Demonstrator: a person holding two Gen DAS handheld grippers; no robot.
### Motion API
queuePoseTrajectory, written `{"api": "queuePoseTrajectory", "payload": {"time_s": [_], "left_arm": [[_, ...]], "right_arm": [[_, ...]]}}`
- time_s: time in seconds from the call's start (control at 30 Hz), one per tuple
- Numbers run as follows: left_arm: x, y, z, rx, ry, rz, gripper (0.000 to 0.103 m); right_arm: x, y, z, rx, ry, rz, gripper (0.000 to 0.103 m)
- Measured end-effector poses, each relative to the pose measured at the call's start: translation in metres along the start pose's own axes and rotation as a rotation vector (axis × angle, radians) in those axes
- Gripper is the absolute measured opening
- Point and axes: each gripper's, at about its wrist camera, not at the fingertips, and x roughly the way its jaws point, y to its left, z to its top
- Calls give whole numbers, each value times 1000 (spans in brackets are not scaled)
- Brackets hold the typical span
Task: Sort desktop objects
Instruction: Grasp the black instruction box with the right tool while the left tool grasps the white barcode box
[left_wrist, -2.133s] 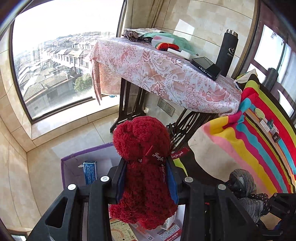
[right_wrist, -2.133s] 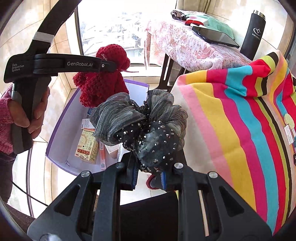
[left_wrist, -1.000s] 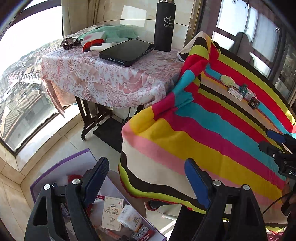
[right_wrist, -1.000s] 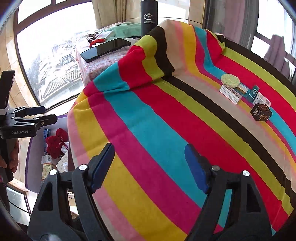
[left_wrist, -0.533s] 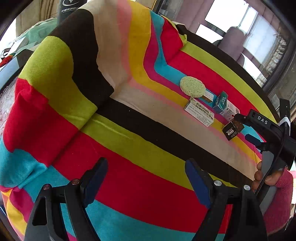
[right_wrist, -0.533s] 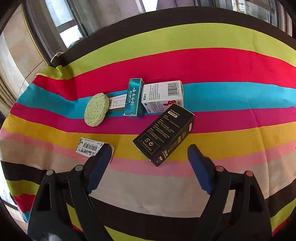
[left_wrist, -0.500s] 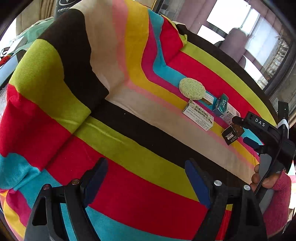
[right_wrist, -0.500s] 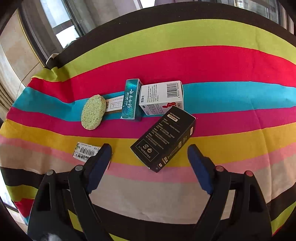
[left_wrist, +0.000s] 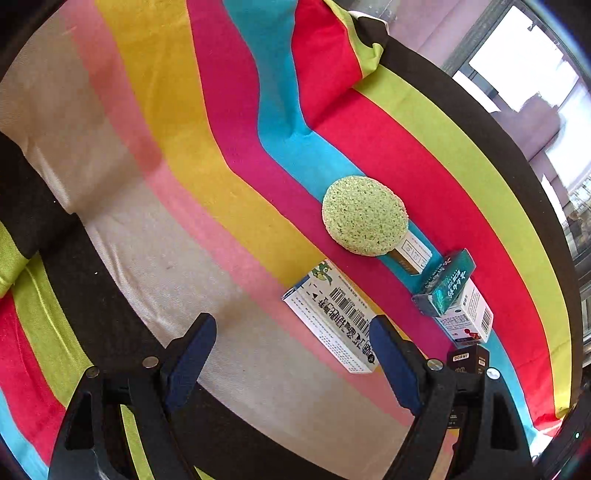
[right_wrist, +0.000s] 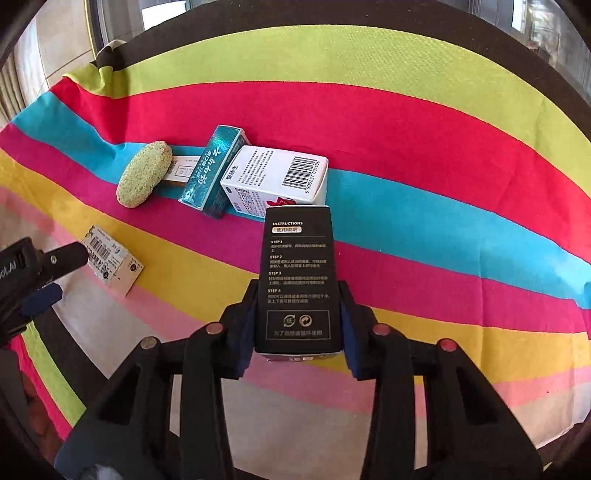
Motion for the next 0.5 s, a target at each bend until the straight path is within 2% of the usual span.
{"api": "queuePoseTrajectory", "payload": {"time_s": [0.2, 0.33, 0.4, 0.5], "left_arm": [[23, -21, 14, -96, -33, 184, 86], [34, -37, 15, 17, -36, 270, 86], [37, -43, 7, 103, -43, 295, 85], [37, -45, -1, 198, -56, 311, 86]], "right_arm": [[-14, -20, -21, -77, -13, 27, 43], [-10, -29, -20, -74, -3, 26, 43], [-3, -36, -21, -54, 17, 39, 44], [-2, -39, -21, -47, -16, 43, 48]]}}
